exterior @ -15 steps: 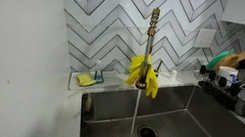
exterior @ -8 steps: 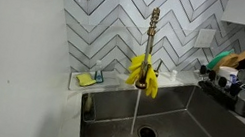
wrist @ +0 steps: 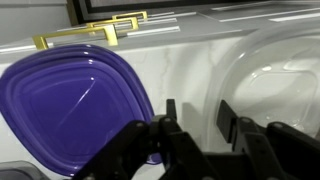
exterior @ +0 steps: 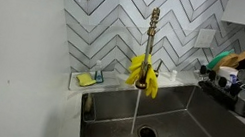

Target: Open the tap, then fetch some water in the bowl and put the lid on the bowl

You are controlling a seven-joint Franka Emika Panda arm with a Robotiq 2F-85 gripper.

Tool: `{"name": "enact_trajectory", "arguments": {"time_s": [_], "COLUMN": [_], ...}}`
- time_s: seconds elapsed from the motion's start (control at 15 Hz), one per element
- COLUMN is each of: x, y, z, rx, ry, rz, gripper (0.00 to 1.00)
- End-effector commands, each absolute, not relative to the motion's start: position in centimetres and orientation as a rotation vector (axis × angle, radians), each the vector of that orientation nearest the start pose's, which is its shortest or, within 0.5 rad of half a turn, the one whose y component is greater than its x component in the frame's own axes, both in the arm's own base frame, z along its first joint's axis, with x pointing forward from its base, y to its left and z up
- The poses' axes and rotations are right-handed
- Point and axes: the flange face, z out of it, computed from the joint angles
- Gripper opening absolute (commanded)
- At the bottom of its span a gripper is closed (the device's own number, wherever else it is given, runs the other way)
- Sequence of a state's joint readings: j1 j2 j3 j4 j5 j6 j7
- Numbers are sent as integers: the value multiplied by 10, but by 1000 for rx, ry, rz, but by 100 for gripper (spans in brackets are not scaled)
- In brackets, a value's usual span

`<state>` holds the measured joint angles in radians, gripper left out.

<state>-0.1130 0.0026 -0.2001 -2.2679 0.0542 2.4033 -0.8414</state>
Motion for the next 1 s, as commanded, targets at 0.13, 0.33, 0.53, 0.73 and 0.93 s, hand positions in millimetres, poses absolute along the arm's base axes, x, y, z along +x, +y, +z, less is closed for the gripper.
{"name": "enact_trajectory", "arguments": {"time_s": [0.13, 0.33, 0.53, 0.73, 0.93], "x": [494, 497, 503, 506, 507], "y": [-213, -213, -197, -196, -195], "z": [398, 389, 374, 376, 373], "rx": [-3111, -3119, -3105, -3119, -3121], "ry": [-675, -606, -586, -565, -540], "rz": [-297, -276, -254, -241, -235], "gripper": [93, 100, 100, 99, 100]}}
